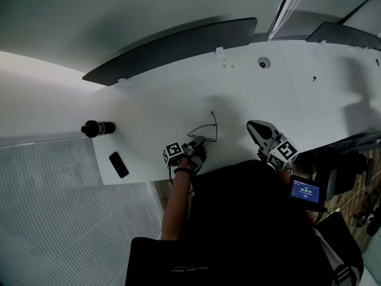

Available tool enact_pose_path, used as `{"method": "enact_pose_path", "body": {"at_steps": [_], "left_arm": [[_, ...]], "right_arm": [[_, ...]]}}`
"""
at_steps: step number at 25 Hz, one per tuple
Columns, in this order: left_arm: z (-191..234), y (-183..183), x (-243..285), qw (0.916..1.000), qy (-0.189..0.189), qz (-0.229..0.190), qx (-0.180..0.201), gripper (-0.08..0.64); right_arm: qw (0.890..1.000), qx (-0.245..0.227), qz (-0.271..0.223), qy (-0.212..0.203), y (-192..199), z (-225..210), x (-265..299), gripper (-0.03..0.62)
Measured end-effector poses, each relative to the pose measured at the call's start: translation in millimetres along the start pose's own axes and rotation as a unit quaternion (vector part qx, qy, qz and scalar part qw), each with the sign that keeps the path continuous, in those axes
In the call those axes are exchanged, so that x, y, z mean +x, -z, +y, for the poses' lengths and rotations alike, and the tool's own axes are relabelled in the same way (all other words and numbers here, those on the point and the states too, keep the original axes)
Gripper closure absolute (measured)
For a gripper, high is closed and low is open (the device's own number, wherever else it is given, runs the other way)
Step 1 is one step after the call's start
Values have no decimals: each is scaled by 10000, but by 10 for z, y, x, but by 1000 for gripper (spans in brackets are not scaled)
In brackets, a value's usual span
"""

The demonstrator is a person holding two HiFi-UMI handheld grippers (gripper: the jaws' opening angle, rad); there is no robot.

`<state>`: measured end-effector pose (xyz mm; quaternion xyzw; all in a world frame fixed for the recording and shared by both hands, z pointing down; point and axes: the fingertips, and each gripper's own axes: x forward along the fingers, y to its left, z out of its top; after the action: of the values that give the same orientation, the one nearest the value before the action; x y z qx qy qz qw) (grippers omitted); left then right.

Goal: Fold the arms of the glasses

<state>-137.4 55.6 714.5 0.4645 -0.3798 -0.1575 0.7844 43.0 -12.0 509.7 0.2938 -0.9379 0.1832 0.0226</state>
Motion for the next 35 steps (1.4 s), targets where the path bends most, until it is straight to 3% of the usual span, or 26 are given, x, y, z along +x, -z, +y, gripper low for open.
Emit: {"method": "enact_pose_path", "body": {"at_steps": [6,14,19,22,25,28,29,31,35], "left_arm": [[-59,125,56,9996,65,267,94,442],[15,157,30,9991,-82,353,203,537],[-43,169,10,9989,82,312,335,538],[-216,165,-5,9963,404,270,715,540],[-691,196,-110,9865,1310,74,978,540],[-1182,102,-336,9660,2492,-510,456,540],[-1230,28,-385,9618,2622,-761,216,540],[-1181,-91,-406,9625,2451,-1161,-104,540],[-1196,-120,-443,9631,2235,-1487,-193,540]], "right_arm": [[9999,99,22,7,17,-3,7,584],[9999,99,-22,16,7,-17,-10,584],[9999,150,11,13,21,-11,-5,584],[9998,184,-9,25,7,-11,0,584],[9999,106,-39,3,1,-14,-6,584],[10000,74,-20,-1,5,-17,-9,584],[10000,72,-10,-12,-3,-10,-5,584],[10000,75,10,-50,-6,15,10,584],[9998,-48,61,-191,-22,119,81,584]]}}
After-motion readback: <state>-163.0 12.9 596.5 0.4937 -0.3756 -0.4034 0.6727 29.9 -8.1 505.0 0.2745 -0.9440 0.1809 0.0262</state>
